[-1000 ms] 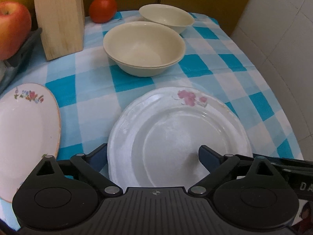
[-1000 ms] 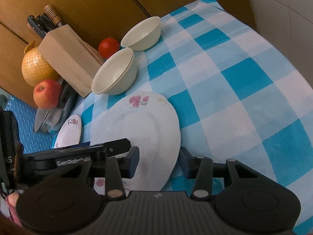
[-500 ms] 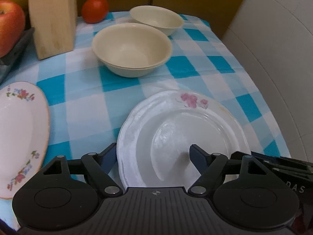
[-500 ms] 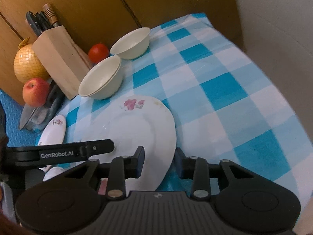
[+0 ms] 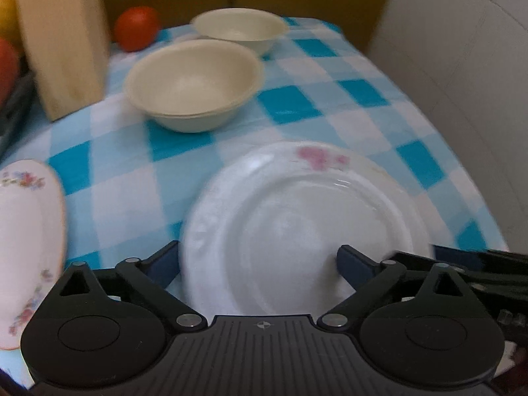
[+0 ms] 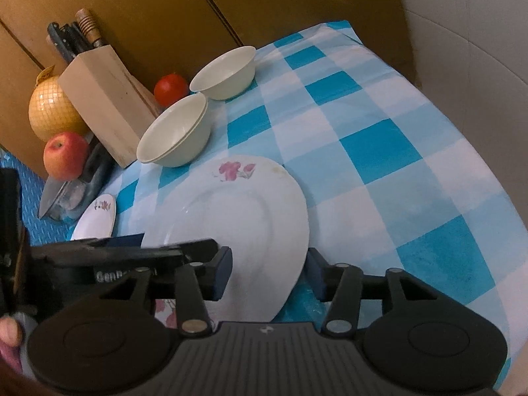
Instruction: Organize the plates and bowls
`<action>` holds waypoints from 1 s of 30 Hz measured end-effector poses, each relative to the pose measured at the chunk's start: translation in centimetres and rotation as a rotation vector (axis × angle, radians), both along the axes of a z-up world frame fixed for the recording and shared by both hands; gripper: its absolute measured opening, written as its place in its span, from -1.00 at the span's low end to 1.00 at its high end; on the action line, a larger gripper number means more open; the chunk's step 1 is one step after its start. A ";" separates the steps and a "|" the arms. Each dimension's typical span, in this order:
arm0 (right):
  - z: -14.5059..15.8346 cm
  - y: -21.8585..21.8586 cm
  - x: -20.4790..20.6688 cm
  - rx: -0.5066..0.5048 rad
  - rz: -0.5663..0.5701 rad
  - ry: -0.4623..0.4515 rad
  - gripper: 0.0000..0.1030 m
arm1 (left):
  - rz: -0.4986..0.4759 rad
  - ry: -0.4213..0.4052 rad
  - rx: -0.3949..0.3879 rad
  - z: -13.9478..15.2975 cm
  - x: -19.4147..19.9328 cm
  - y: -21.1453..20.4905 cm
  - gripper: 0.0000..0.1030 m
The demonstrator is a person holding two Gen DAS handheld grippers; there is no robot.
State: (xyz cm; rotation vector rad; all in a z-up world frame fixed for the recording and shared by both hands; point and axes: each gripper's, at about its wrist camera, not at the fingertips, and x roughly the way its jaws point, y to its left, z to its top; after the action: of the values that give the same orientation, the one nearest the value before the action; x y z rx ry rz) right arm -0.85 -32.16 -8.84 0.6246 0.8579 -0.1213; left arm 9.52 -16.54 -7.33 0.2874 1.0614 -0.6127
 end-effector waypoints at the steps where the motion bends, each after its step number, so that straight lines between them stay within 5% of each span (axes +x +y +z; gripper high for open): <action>1: -0.1 -0.2 -0.1 0.015 -0.010 -0.002 -0.12 | 0.001 -0.006 0.007 -0.1 -0.2 -0.1 0.93; 9: 0.4 0.0 -0.5 0.000 -0.022 -0.018 -0.14 | 0.029 0.010 -0.021 0.7 0.1 0.6 0.74; 18: 0.1 0.5 -0.4 -0.039 -0.007 0.002 -0.20 | 0.030 -0.002 -0.027 1.2 -0.1 1.0 0.73; 30: -0.5 -0.9 0.1 0.042 -0.087 -0.043 -0.21 | 0.022 0.000 -0.036 0.2 1.9 -0.3 0.86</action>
State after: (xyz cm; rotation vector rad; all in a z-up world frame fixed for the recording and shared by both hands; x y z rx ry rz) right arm -0.71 -33.06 -9.35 0.7023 0.7941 -0.1682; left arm 11.43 -16.87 -7.15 0.2438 1.0513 -0.6111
